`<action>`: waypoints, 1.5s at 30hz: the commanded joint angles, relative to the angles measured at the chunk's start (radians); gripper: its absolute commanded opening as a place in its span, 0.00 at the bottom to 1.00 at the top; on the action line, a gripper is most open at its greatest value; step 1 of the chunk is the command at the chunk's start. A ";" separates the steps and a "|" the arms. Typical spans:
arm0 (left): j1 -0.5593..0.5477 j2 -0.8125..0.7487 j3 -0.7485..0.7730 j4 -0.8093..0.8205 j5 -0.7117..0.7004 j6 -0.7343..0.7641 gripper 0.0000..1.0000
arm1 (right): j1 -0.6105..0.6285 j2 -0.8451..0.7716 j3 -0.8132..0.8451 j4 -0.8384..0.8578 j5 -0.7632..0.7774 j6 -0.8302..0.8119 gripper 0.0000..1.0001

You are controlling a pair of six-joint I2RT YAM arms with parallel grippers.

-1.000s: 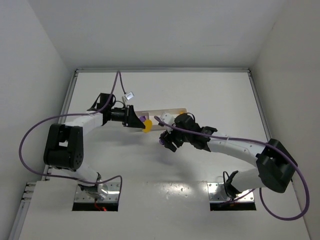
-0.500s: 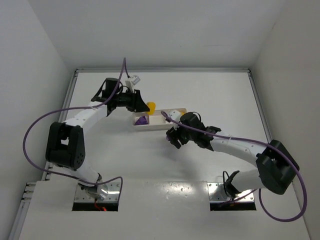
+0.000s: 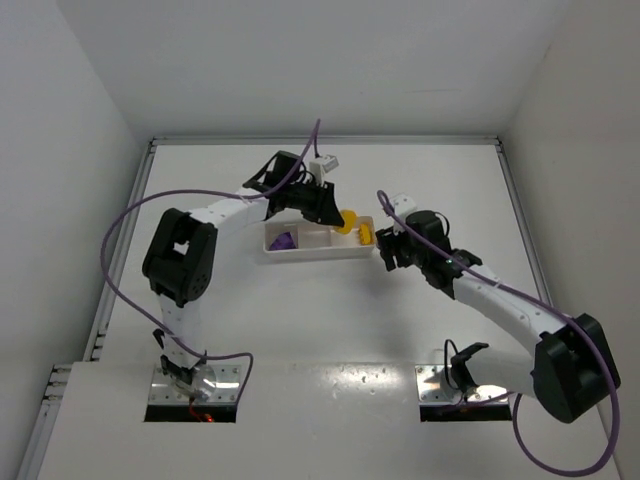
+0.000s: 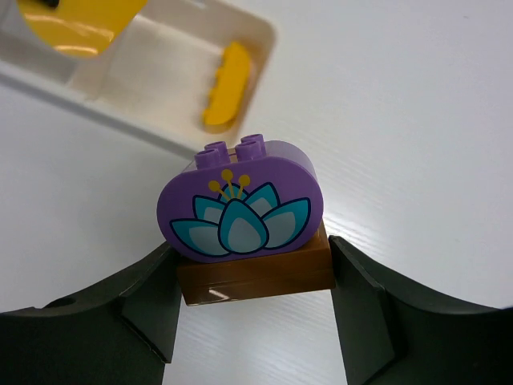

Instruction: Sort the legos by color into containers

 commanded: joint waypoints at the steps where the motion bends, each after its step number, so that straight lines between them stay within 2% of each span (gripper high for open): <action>1: -0.034 0.039 0.075 0.015 -0.008 -0.013 0.00 | -0.064 -0.055 -0.013 -0.005 0.014 0.017 0.00; 8: -0.078 0.134 0.134 0.006 -0.017 -0.004 0.00 | -0.130 -0.084 -0.024 -0.025 -0.034 0.036 0.00; 10: -0.079 0.146 0.134 -0.005 -0.026 -0.004 0.05 | -0.130 -0.084 -0.024 -0.025 -0.058 0.036 0.00; 11: -0.079 0.155 0.144 -0.005 -0.026 -0.004 0.19 | -0.141 -0.084 -0.024 -0.025 -0.058 0.036 0.00; 16: -0.088 0.155 0.155 -0.028 -0.070 -0.004 0.59 | -0.141 -0.084 -0.024 -0.025 -0.100 0.036 0.00; 18: -0.088 0.155 0.155 -0.028 -0.070 -0.004 0.60 | -0.141 -0.084 -0.024 -0.036 -0.132 0.036 0.00; 19: -0.088 0.131 0.155 -0.028 -0.070 0.006 0.65 | -0.141 -0.084 -0.024 -0.036 -0.147 0.025 0.00; 22: -0.088 0.086 0.143 -0.028 -0.040 -0.004 0.67 | -0.141 -0.084 -0.014 -0.045 -0.221 -0.009 0.00; 28: -0.088 -0.124 0.013 -0.028 0.207 -0.016 0.70 | -0.084 -0.048 0.030 -0.066 -0.446 -0.090 0.00; 33: -0.079 -0.236 -0.118 -0.028 0.318 -0.016 0.77 | -0.029 0.026 0.128 -0.108 -0.601 -0.257 0.00; 39: -0.079 -0.306 -0.233 -0.028 0.307 -0.007 0.80 | 0.035 0.086 0.217 -0.117 -0.511 -0.334 0.00; 45: -0.069 -0.316 -0.254 -0.028 0.296 0.012 0.80 | 0.072 0.104 0.249 -0.108 -0.466 -0.334 0.00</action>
